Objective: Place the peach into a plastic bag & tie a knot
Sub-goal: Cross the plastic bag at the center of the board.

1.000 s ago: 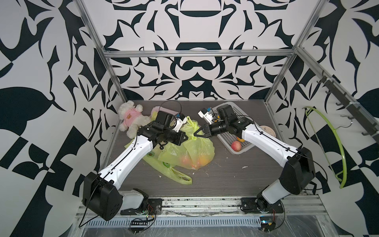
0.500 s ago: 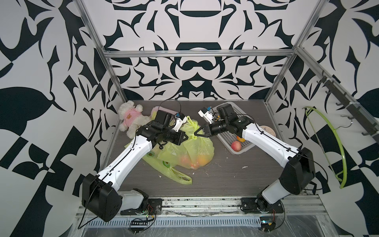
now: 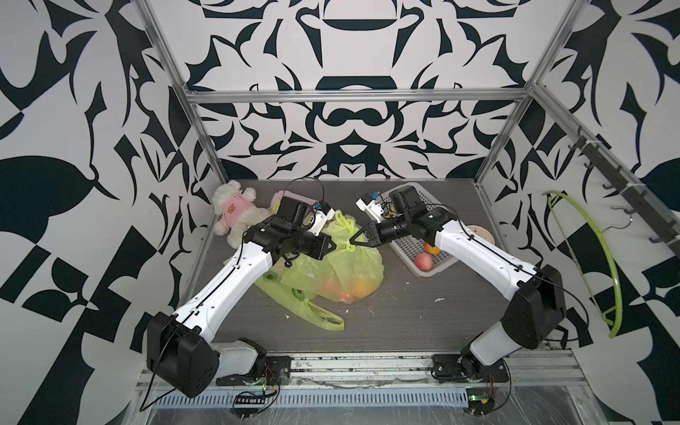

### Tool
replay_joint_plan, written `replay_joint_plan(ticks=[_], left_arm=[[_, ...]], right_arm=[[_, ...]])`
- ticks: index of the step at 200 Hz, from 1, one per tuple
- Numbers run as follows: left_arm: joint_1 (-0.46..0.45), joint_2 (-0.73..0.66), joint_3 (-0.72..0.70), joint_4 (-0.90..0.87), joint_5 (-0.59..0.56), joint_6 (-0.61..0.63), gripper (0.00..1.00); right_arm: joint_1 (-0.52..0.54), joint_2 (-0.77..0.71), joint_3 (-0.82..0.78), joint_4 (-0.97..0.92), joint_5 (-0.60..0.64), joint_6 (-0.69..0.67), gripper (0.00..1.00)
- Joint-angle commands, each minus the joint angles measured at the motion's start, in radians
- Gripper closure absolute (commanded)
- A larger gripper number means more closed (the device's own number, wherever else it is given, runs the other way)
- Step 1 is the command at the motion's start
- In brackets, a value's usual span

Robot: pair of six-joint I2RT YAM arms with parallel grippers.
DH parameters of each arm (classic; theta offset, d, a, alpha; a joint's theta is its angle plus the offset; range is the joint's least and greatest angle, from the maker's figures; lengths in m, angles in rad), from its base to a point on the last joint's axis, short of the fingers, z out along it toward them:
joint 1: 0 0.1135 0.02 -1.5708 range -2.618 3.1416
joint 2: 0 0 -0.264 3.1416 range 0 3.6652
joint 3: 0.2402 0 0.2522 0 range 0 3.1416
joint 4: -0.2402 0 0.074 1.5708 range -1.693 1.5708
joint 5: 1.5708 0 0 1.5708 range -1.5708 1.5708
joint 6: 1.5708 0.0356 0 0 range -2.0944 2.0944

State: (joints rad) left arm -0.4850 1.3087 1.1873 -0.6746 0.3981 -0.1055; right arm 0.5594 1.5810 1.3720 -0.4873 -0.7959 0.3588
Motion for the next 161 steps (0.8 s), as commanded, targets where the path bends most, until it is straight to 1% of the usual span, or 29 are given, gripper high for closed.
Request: replay_joint_plan(ticks=[1, 19, 31, 52, 98, 117, 142, 161], left_arm=[[0.012, -0.009, 0.026, -0.034, -0.02, 0.005, 1.0], [0.012, -0.008, 0.026, -0.034, -0.012, 0.003, 1.0], [0.011, -0.007, 0.027, -0.034, 0.002, 0.002, 1.0], [0.012, -0.003, 0.029, -0.037, 0.056, -0.002, 1.0], [0.009, -0.013, 0.02, -0.031, 0.204, -0.022, 1.0], [-0.008, -0.024, 0.013, -0.009, 0.23, -0.047, 1.0], [-0.044, -0.024, -0.006, 0.025, 0.218, -0.077, 1.0], [-0.06, -0.02, -0.03, 0.082, 0.207, -0.113, 1.0]], right_arm=[[-0.012, -0.035, 0.028, -0.054, 0.018, -0.032, 0.92], [-0.012, -0.036, 0.027, -0.058, 0.022, -0.034, 0.93], [-0.012, -0.036, 0.029, -0.056, 0.028, -0.034, 0.96], [-0.013, -0.027, 0.032, -0.045, 0.054, -0.023, 1.0], [-0.012, -0.004, 0.054, 0.0, 0.193, 0.028, 1.0], [-0.012, -0.004, 0.052, 0.064, 0.225, 0.073, 1.0], [0.003, -0.011, 0.033, 0.197, 0.27, 0.163, 1.0], [0.023, -0.01, 0.009, 0.326, 0.294, 0.239, 1.0]])
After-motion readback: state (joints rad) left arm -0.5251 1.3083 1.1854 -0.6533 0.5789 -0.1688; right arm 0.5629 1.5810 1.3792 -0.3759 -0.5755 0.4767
